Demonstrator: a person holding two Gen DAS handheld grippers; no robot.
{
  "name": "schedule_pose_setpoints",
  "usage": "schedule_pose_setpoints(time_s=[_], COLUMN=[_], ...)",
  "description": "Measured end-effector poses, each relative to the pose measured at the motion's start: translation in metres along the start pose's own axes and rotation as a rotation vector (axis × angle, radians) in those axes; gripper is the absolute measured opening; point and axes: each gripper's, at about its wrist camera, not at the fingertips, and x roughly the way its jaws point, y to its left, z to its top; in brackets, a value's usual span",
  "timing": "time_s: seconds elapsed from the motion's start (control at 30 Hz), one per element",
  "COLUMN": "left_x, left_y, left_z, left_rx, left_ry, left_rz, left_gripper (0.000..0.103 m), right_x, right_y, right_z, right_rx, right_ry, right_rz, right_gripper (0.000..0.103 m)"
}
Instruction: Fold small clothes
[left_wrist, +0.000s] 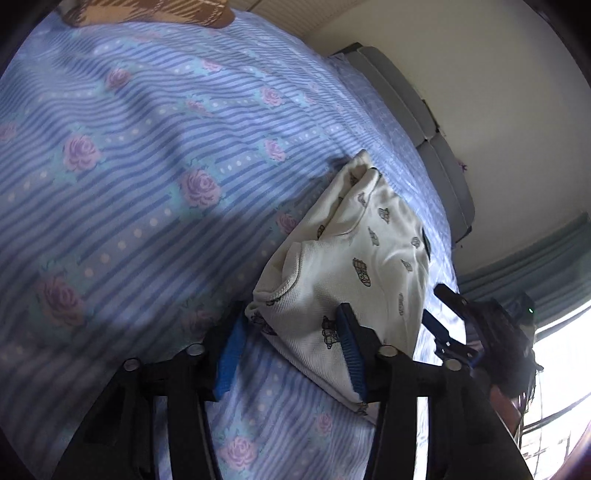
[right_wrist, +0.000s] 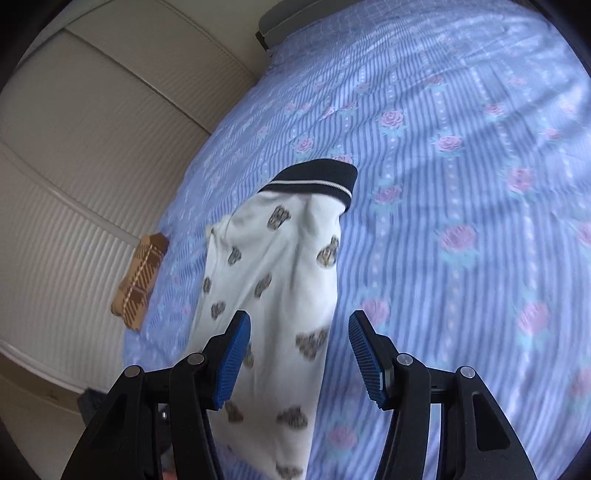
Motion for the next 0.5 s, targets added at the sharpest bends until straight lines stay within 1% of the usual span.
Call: schedule_pose_setpoints(time_s=[0.03,0.17,0.23,0.3,0.37,0.43,0.47,0.5], left_x=[0.001,0.003,0.005,0.005,0.007,0.009,0.011,0.012], left_y=[0.000,-0.003,-0.004,-0.005,-0.006,-0.006,-0.006,-0.005], left_z=[0.000,0.000,0.000,0.000,0.001,0.000,0.001,0.002], left_rx=[-0.005,-0.007,-0.011,-0.013,-0.018,-0.013,-0.009,-0.008], left_ry=[0.000,-0.001,-0.005,-0.008,-0.017,-0.020,-0.016,-0.011], left_rz=[0.017,0.044,0.050,0.056,0.055,0.051,0.046,0.039], left_gripper=[0.039,0.038,0.038,0.038,0.038,0.029,0.027,0.022], right_x=[0.005,0.030,0.038,0.048,0.059,0.068,0.070,0.072], right_y=[-0.003,-0.013,-0.015,-0.015,-0.013,-0.009,-0.007,-0.007], right_z=[0.007,0.029,0.038,0.047,0.052,0.057,0.059,0.061], right_rx=[0.007,0.012,0.002,-0.007,-0.031,-0.061,-0.062,-0.055], right_ry=[0.011,0.065,0.076,0.098,0.134,0.147,0.149,0.149], right_rz=[0.002,0.034,0.050,0.081,0.107,0.125,0.133,0.141], right_gripper=[0.057,0.057,0.057,0.057,0.062,0.063,0.063,0.063])
